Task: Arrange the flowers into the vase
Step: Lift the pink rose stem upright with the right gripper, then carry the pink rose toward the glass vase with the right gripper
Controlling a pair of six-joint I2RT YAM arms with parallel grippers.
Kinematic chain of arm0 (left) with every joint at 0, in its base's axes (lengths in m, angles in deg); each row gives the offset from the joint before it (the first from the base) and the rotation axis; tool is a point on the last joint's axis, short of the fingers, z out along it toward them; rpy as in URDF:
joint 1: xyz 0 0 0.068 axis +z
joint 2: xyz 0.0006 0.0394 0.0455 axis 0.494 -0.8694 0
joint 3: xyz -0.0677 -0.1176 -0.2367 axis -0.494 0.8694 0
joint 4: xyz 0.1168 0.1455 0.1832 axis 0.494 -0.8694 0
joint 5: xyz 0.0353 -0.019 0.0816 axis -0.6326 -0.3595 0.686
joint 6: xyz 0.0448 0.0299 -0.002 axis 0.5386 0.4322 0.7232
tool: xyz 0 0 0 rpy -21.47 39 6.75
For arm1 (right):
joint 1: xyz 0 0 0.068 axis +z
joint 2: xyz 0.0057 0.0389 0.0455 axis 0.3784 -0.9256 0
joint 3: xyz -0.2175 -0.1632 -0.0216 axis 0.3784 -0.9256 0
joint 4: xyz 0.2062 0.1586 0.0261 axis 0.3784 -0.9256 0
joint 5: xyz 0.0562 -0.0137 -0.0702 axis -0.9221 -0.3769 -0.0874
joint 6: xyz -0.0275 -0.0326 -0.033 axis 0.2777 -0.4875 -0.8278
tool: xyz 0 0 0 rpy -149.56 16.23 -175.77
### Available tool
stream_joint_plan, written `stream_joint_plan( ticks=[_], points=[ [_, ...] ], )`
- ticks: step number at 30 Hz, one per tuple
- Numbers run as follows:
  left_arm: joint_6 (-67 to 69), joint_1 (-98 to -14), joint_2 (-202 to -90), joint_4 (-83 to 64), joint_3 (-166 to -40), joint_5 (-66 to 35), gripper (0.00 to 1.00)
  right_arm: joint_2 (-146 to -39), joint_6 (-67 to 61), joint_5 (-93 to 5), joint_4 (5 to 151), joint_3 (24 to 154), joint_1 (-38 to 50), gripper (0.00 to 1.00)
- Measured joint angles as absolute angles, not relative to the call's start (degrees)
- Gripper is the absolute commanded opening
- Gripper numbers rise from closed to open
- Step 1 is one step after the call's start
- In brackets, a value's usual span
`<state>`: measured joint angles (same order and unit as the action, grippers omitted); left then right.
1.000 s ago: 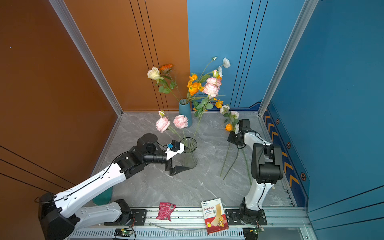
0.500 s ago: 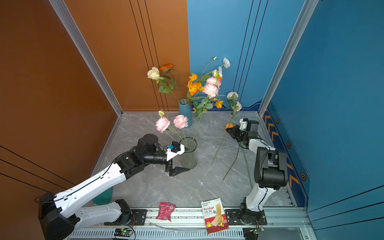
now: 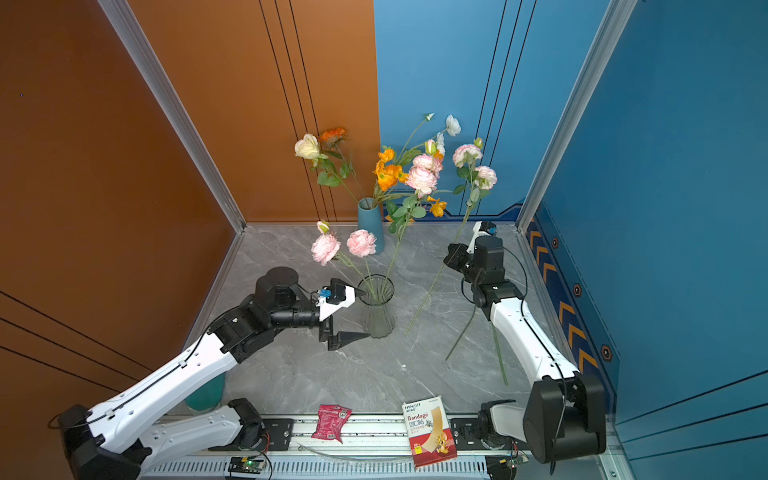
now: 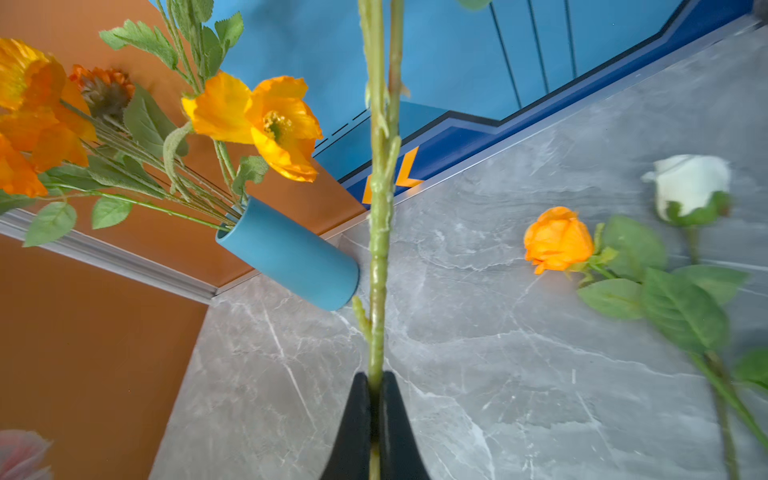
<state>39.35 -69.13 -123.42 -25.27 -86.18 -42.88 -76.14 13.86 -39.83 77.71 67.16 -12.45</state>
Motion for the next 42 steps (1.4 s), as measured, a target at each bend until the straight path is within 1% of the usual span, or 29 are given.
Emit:
stream_joint_plan(
  ticks=[5,9,14,17,22,27,33,39,42],
  points=[
    [39.31,-66.42,-122.58,-25.29,-86.18,-44.01,0.98,-68.95,11.37,-25.25,74.74,66.20,-5.98,0.00],
    [39.11,-63.87,-121.14,-24.37,-86.16,-44.60,0.98,-64.84,8.86,-15.54,73.80,66.07,-1.63,0.00],
    [37.93,-60.13,-119.20,-21.64,-86.16,-46.24,0.98,-60.12,4.86,-6.54,74.91,64.69,4.90,0.00],
    [37.12,-58.16,-119.09,-20.26,-86.16,-47.33,0.98,-58.76,1.27,-2.60,78.00,64.67,9.45,0.00],
    [35.81,-56.06,-119.11,-18.91,-86.16,-48.69,0.98,-58.85,-7.10,-0.66,86.48,65.07,16.81,0.00],
    [35.20,-55.63,-119.44,-18.06,-86.16,-49.30,0.98,-61.80,-14.97,-1.20,94.48,69.74,23.61,0.00],
    [34.74,-55.47,-120.22,-17.88,-86.16,-49.89,0.98,-65.69,-18.90,-3.59,99.24,76.28,25.29,0.00],
    [34.54,-55.47,-120.36,-17.88,-86.14,-50.15,0.98,-69.98,-22.49,-5.31,106.59,76.17,25.80,0.00],
    [34.54,-55.47,-120.36,-17.88,-86.16,-50.24,0.98,-72.55,-25.09,-6.71,112.66,73.44,26.10,0.00]
  ],
)
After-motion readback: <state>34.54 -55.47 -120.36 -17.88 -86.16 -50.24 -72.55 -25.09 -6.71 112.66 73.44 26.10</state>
